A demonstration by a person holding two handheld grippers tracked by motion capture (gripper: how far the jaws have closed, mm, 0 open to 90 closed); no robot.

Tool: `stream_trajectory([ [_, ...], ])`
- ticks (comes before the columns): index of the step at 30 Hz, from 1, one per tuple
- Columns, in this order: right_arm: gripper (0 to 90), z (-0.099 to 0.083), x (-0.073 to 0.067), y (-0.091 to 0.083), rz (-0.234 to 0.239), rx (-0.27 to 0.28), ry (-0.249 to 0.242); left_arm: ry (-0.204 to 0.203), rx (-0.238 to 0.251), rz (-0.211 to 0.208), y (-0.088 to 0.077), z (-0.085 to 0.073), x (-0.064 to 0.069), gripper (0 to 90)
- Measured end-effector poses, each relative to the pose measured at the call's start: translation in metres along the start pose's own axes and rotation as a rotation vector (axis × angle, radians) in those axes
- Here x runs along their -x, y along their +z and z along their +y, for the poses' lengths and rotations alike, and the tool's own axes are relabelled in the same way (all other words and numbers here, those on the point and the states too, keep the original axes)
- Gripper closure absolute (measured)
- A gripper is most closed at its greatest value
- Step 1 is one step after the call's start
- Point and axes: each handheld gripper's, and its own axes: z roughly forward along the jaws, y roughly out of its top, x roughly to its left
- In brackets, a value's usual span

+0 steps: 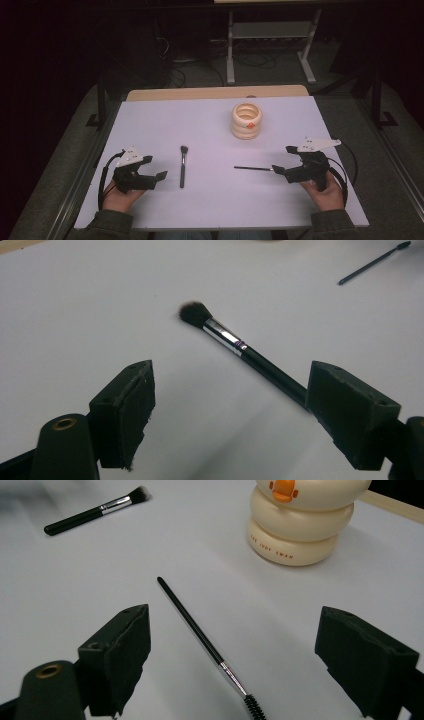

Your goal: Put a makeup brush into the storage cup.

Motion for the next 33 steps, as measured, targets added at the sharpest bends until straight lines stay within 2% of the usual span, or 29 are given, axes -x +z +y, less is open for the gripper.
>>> stream_trajectory([
  [1,13.8,-0.0002,0.0001,0.0002,0.003,0.001,0.005,0.006,-0.007,0.0,0.0,-0.0001,-0.0009,19.6],
  [2,13.8,-0.0002,0.0002,0.0005,0.004,0.003,0.006,-0.014,-0.005,-0.001,0.0005,-0.0005,0.0001,19.6],
  [4,13.8,0.0001,-0.0002,0.0001,0.006,0.003,0.004,-0.001,-0.002,-0.007,0.0,0.0002,-0.0011,19.6],
  [6,13.8,0.0006,-0.0013,-0.0007,0.004,0.009,0.003,-0.025,0.012,-0.009,0.0007,0.0006,0.0008,19.9],
  [18,13.8,0.0008,-0.0019,-0.0005,0.006,0.011,0.001,-0.02,0.003,-0.007,0.0011,0.001,0.0012,19.8],
  [19,13.8,0.0008,-0.0021,-0.0005,0.007,0.011,0.001,-0.007,0.002,-0.007,0.0012,0.0014,0.0008,19.8],
  [26,13.8,0.0009,-0.0029,-0.0017,0.008,0.014,0.003,-0.013,-0.002,-0.011,0.0024,0.0022,0.0044,19.9],
  [32,13.8,0.0015,-0.0037,-0.0016,0.011,0.017,0.008,0.002,-0.015,-0.012,0.0037,0.0028,0.0068,19.9],
  [33,13.9,0.0017,-0.0037,-0.0011,0.011,0.015,0.009,-0.014,-0.005,-0.014,0.0048,0.0027,0.0082,20.0],
])
